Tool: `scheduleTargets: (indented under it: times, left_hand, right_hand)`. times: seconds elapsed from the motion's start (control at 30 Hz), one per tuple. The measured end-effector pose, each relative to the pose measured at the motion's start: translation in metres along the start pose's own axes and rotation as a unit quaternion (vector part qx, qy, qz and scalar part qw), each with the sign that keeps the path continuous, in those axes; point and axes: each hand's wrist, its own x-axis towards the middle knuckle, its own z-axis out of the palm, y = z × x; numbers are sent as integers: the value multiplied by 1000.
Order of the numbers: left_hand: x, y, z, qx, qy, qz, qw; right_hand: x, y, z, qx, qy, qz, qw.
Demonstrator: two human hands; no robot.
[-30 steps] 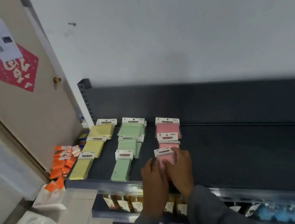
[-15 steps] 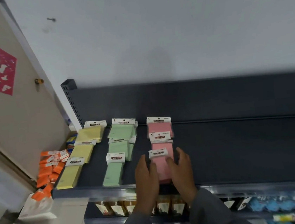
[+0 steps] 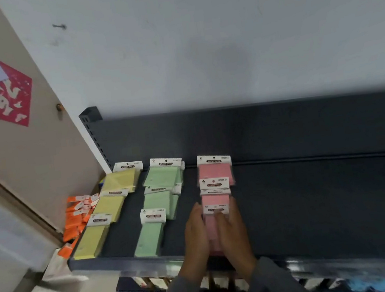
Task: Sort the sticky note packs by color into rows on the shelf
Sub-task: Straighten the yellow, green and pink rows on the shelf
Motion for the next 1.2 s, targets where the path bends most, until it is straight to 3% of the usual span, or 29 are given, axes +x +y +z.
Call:
scheduleTargets:
  times: [0.1,0.2,0.33,0.53,0.6,0.73,0.87,0.97,1.07,1.13,1.2]
  left_hand:
    - [14,-10,-10,-49,9,-19,999]
    - [36,25,-5,-69,32,-19,997]
    - [73,58,19,-67,-31,-26,997]
    - [92,48,19,-57,-39,-30,997]
    - [97,43,16,-67,-54,-27,996]
    - [72,66,8,-4,-39,50,998]
    - [43,99,-44,-4,54,159,986]
    - [34,92,-103,-27,84,143,986]
    - [17,59,-134,-35,115,103,987]
    - [21,21,-140,1,94,35,995]
    - [27,-11,-140,10,9,-3,1000]
  right_hand:
    - [9,-20,-21,24,18,48,998]
    - [51,-39,-39,36,41,74,996]
    - [94,-53,-28,6,-26,56,998]
    - [116,-38,-7,22,-12,53,998]
    - [109,-42,-8,17,11,47,999]
    - [85,-65,-3,-12,147,-1,989]
    - [45,-100,43,36,65,-62,995]
    - [12,-84,88,63,-34,-32,997]
    - [-21,-52,128,12,-32,30,999]
    - [-39,-45,146,13,-49,52,997]
    - [-52,-43,162,48,-75,58,994]
